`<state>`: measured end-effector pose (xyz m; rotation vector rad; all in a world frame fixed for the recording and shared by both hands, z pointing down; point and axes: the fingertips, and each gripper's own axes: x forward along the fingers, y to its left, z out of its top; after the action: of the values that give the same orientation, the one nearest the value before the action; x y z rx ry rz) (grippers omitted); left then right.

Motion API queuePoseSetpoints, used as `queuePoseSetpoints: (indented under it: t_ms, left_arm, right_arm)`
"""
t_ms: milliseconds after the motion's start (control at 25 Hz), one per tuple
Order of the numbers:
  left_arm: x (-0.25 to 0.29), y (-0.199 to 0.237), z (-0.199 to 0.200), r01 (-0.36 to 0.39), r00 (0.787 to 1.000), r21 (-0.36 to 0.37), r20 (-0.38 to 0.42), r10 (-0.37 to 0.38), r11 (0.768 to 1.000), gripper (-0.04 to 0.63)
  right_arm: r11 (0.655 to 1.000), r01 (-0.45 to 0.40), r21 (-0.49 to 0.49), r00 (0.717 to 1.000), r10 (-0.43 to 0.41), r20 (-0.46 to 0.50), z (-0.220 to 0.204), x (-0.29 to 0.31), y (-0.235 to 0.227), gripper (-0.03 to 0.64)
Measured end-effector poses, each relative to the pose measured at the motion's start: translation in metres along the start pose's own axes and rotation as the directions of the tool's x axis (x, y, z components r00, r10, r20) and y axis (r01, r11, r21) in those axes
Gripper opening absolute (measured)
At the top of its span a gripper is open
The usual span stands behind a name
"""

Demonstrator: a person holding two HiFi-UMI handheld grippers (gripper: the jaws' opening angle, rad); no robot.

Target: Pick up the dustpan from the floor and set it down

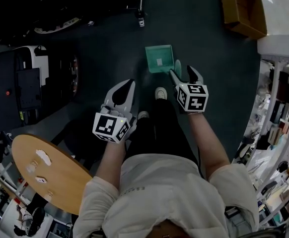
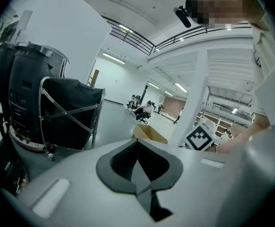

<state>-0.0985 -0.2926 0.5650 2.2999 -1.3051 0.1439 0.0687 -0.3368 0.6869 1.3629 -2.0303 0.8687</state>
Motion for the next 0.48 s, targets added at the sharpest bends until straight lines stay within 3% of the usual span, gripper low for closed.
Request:
queuePoseSetpoints:
  t_ms: [160,200,320,480]
  left_arm:
    - [-0.017,-0.028,0.031,0.042,0.998,0.026,0.035,-0.043,0.999,0.017]
    - [-0.024,-0.035,0.039,0.049,0.998,0.034,0.045,-0.051,0.998,0.017]
    - [-0.048,-0.054,0.062,0.053,0.996,0.060,0.075,-0.057,0.997,0.017]
    - [-0.085,-0.079,0.084,0.050,0.993,0.119,0.102,-0.062,0.992,0.017]
  right_arm:
    - [0.998,-0.056,0.022,0.988,0.052,0.144,0.037,-0.068,0.020,0.282]
    - [0.999,-0.049,0.007,0.984,0.047,0.172,0.043,-0.086,0.024,0.233]
    - [0.999,-0.005,-0.042,0.970,0.015,0.241,0.056,-0.135,0.037,0.005]
    - [0.999,-0.032,-0.032,0.967,0.039,0.251,0.052,-0.187,0.064,-0.009]
